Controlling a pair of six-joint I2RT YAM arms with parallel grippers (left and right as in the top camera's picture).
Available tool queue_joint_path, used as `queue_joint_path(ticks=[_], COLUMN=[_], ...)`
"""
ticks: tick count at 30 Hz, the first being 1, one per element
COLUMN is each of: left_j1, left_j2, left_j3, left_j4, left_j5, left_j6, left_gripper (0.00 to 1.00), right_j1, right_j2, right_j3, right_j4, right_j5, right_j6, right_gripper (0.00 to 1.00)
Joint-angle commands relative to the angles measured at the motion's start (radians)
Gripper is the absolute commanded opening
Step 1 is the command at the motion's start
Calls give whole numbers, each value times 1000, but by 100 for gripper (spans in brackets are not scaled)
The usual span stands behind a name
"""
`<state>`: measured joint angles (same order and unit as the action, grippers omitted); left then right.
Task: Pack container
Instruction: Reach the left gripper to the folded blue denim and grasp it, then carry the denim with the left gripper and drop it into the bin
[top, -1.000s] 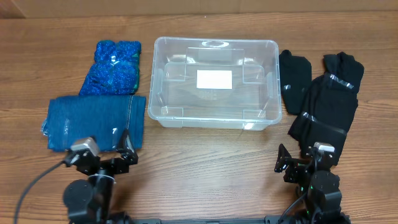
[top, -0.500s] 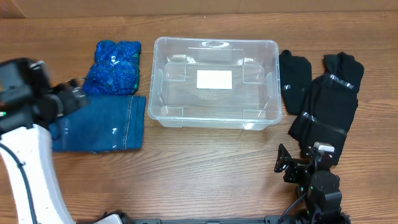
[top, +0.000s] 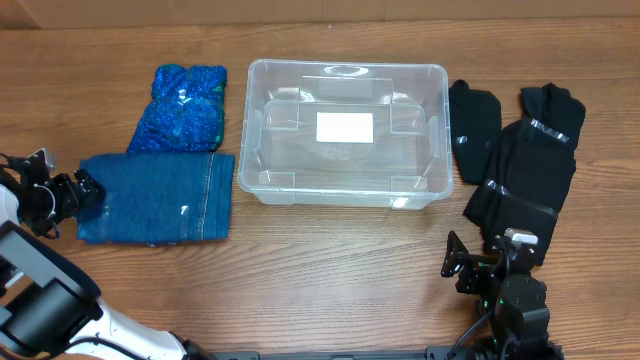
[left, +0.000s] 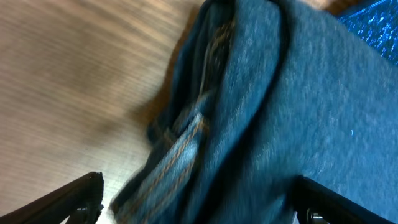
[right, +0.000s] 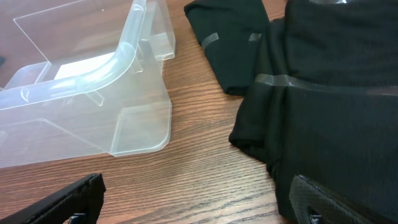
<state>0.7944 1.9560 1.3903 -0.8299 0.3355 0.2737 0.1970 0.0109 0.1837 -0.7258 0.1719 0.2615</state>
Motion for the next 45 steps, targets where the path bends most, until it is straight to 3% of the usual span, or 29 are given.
queue_joint_path(ticks=[1, 4, 6, 7, 11, 15, 17, 19, 21, 23, 26, 28, 29, 34, 39, 40, 42, 43, 45], left_j1=[1, -16, -23, -23, -23, -23, -31, -61, -120, -204, -470, -729, -850, -1120, -1233, -1238, -1231, -1219, -1154], left_j2=[75, 134, 150, 142, 56, -109, -219, -349, -474, -537, -576, -535, -486, -228, -45, -24, -21, -31, -79], left_j3=[4, 4, 4, 8, 158, 379, 467, 496, 498, 498, 497, 490, 490, 490, 490, 490, 490, 491, 492], left_j4=[38, 53, 38, 26, -183, -423, -507, -497, -426, -357, -251, -137, -50, 124, 124, 121, 111, 92, 11], left_j5=[137, 136, 138, 157, 259, 614, 720, 759, 753, 698, 419, 166, 97, -47, -121, -126, -126, -125, -126], left_j6=[41, -8, -92, -132, -178, -176, -177, -249, -395, -513, -777, -992, -1033, -1243, -1278, -1233, -1081, -988, -787], left_gripper=[93, 46, 4, 4, 4, 4, 4, 4, 4, 4, 4, 4, 4, 4, 4, 8, 50, 63, 81], right_j1=[-2, -2, -2, -2, -2, -2, -2, -2, -2, -2, -2, -2, -2, -2, -2, -2, -2, -2, -2], right_j2=[-8, -8, -8, -8, -8, -8, -8, -8, -8, -8, -8, -8, -8, -8, -8, -8, -8, -8, -8], right_j3=[-18, -18, -18, -18, -18, -18, -18, -18, -18, -18, -18, -18, -18, -18, -18, -18, -18, -18, -18], right_j4=[2, 2, 2, 2, 2, 2, 2, 2, 2, 2, 2, 2, 2, 2, 2, 2, 2, 2, 2], right_j5=[6, 6, 6, 6, 6, 6, 6, 6, 6, 6, 6, 6, 6, 6, 6, 6, 6, 6, 6], right_j6=[0, 0, 0, 0, 0, 0, 0, 0, 0, 0, 0, 0, 0, 0, 0, 0, 0, 0, 0], right_gripper=[100, 100, 100, 100, 100, 100, 100, 100, 100, 100, 100, 100, 100, 100, 100, 100, 100, 100, 100])
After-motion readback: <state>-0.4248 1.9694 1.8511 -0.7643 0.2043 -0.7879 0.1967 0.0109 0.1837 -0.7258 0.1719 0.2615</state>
